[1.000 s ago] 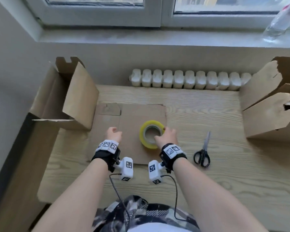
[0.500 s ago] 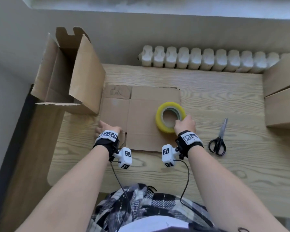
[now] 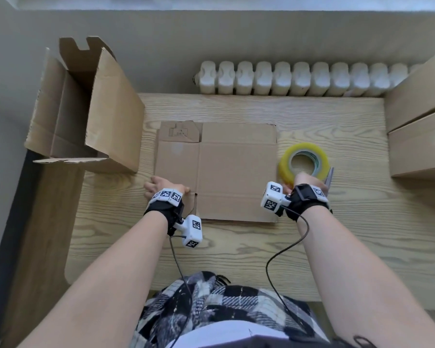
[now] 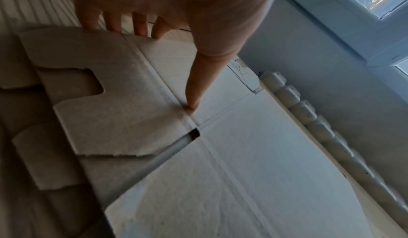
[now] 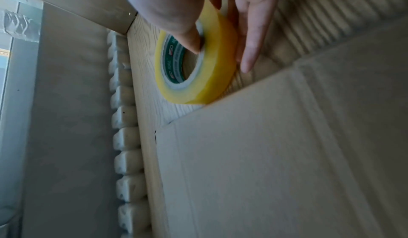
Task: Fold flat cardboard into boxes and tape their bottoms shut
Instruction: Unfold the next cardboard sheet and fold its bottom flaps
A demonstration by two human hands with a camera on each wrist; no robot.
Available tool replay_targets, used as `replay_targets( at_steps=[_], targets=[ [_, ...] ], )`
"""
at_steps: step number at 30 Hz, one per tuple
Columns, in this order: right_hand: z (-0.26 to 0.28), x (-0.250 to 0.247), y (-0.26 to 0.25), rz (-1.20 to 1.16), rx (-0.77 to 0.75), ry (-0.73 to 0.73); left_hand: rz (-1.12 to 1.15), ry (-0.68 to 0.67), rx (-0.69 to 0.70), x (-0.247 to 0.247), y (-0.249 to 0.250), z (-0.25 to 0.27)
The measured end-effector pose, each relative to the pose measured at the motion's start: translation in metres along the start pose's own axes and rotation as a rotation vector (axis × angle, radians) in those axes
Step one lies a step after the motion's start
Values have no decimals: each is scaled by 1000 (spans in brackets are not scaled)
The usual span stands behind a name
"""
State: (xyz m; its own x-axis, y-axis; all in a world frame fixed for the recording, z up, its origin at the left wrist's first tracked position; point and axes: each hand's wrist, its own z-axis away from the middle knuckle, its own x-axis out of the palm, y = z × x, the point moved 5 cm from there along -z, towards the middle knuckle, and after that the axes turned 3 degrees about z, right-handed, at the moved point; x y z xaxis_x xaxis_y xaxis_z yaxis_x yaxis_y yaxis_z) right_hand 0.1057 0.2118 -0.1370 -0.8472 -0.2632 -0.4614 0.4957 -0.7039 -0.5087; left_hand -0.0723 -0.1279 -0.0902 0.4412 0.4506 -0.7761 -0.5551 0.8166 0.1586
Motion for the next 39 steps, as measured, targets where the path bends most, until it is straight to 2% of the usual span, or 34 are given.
replay_targets(
  at_steps=[1, 2, 3, 5, 7, 9, 12, 14, 16, 22, 27, 31, 36, 39],
  targets=[
    [-12, -1, 8, 3, 22, 71, 1, 0, 4, 1, 3, 2],
    [-27, 2, 15, 2, 18, 68, 6, -2, 7, 1, 5, 5],
    [-16, 5, 12, 21, 6, 39, 15, 1, 9, 1, 7, 7],
    [38, -3, 2, 94, 19, 2, 32, 10, 16, 0, 8, 9],
    [59, -1, 6, 236, 33, -89, 49, 7, 26, -1, 6, 10],
    [67, 0, 15, 336, -18, -167, 90, 9, 30, -4, 4, 11],
    [75, 2, 20, 522, -193, -180, 211, 33, 21, -13, -1, 10],
    [78, 1, 16, 550, -306, -167, 332, 51, 30, -23, -2, 11],
    [85, -4, 5, 520, -384, -150, 413, 46, 53, -31, -2, 15],
    [101, -25, -25, 442, -482, -261, 436, 78, 228, -59, 9, 44],
    [110, -48, -38, 297, -568, -291, 480, 95, 429, -75, 27, 75],
    [118, -68, -46, 200, -576, -259, 463, 108, 596, -79, 41, 99],
    [126, -98, -76, 191, -645, -182, 510, 66, 622, -92, 56, 111],
    [132, -113, -110, 171, -753, -172, 586, 42, 597, -105, 62, 113]
  ],
)
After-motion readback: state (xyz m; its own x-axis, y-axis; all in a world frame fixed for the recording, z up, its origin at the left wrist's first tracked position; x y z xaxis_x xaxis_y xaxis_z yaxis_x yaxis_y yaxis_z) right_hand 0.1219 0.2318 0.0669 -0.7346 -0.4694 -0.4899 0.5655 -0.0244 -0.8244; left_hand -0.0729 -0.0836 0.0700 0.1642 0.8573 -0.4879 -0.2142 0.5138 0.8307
